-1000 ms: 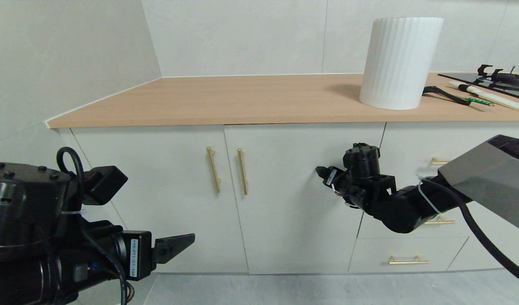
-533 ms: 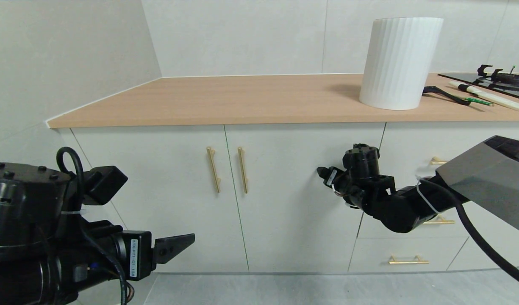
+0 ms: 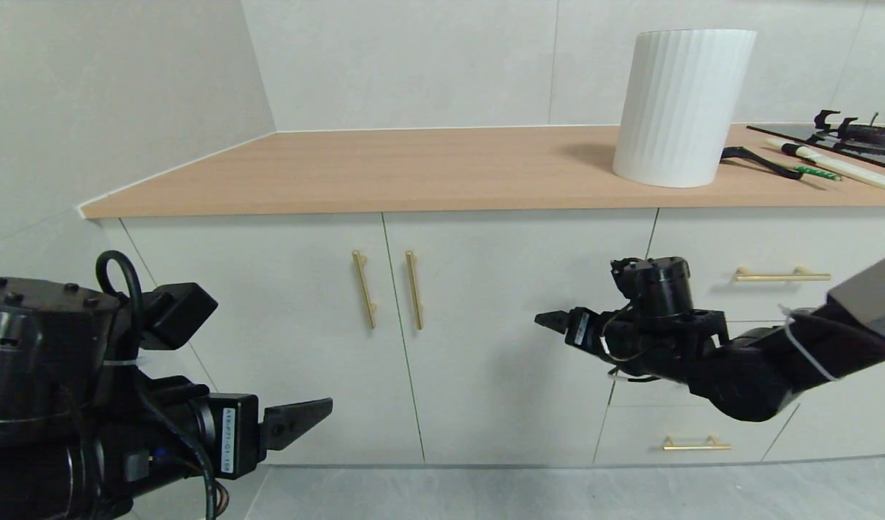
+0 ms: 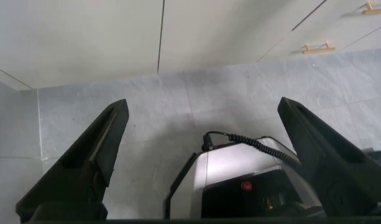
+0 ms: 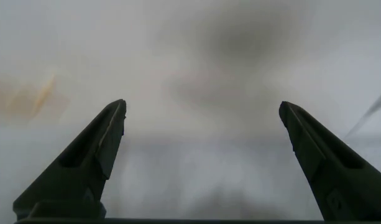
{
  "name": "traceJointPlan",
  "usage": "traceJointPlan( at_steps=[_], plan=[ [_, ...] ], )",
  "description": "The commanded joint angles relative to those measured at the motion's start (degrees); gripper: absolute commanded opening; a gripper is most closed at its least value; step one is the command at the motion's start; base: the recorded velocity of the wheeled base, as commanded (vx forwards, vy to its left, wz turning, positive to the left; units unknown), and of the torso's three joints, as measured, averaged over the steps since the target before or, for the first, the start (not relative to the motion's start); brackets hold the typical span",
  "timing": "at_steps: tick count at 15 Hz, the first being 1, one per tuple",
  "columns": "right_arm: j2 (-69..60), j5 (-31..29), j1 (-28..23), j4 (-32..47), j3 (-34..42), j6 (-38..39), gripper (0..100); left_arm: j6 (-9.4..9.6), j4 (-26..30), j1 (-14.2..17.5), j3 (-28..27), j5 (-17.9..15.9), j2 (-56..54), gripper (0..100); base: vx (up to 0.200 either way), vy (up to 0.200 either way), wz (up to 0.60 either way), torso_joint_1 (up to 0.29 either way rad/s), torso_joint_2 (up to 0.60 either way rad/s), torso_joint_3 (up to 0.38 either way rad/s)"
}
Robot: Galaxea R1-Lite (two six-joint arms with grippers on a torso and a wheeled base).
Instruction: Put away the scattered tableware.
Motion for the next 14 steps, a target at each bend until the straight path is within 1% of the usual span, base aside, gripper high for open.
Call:
traceJointPlan(
  at_steps=[1,2,4,5,6,7,8,9,10,12,13,14],
  plan=[
    [-9.5,4.5,-0.6,0.6,5.0,-0.7,100,-0.03,0.0,0.0,-0.1,0.1,-0.3,100,0.0,0.0,0.0,0.0,0.0,0.0],
    [-10.8,4.5,-0.9,0.7,5.4,-1.3,100,-0.03,0.0,0.0,-0.2,0.1,-0.5,100,0.0,0.0,0.0,0.0,0.0,0.0],
    [-14.5,3.4,-1.2,0.7,6.5,-1.6,100,0.06,-0.1,0.0,-0.6,1.5,-2.0,100,0.0,0.0,0.0,0.0,0.0,0.0],
    [-21.1,0.3,-1.1,1.3,9.0,-5.1,100,1.38,-0.4,0.2,-2.2,3.2,-5.8,100,0.0,0.0,0.0,0.0,0.0,0.0],
    [-26.0,-2.5,-1.2,3.6,11.2,-9.2,100,2.34,-0.9,1.3,-2.1,3.2,-9.0,100,0.0,0.0,0.0,0.0,0.0,0.0],
    [-26.0,-2.5,-1.2,3.6,11.2,-9.2,100,2.34,-0.9,1.3,-2.1,3.2,-9.0,100,0.0,0.0,0.0,0.0,0.0,0.0],
    [-35.9,-10.6,-2.2,6.5,14.5,-14.7,100,4.37,-1.1,3.6,-1.7,3.0,-13.9,100,0.0,0.0,0.0,0.0,0.0,0.0],
    [-41.8,-12.7,-2.4,8.3,15.6,-16.9,100,4.98,-1.1,5.1,-1.4,3.0,-16.3,100,0.0,0.0,0.0,0.0,0.0,0.0],
    [-47.7,-13.6,-2.4,10.8,16.9,-19.7,100,5.33,-1.1,6.1,-0.8,3.0,-18.8,100,0.0,0.0,0.0,0.0,0.0,0.0],
    [-63.0,-13.6,-3.1,18.6,16.9,-25.4,100,5.51,-1.0,7.9,1.7,3.1,-27.9,100,0.0,0.0,0.0,0.0,0.0,0.0],
    [-67.0,-13.6,-4.3,20.6,16.2,-27.0,100,5.95,-0.9,8.4,2.4,3.0,-31.4,100,0.0,0.0,0.0,0.0,0.0,0.0],
    [-73.3,-13.6,-9.8,24.6,15.6,-30.3,100,7.62,-0.3,9.7,3.4,3.0,-37.6,100,0.0,0.0,0.0,0.0,0.0,0.0]
  ],
)
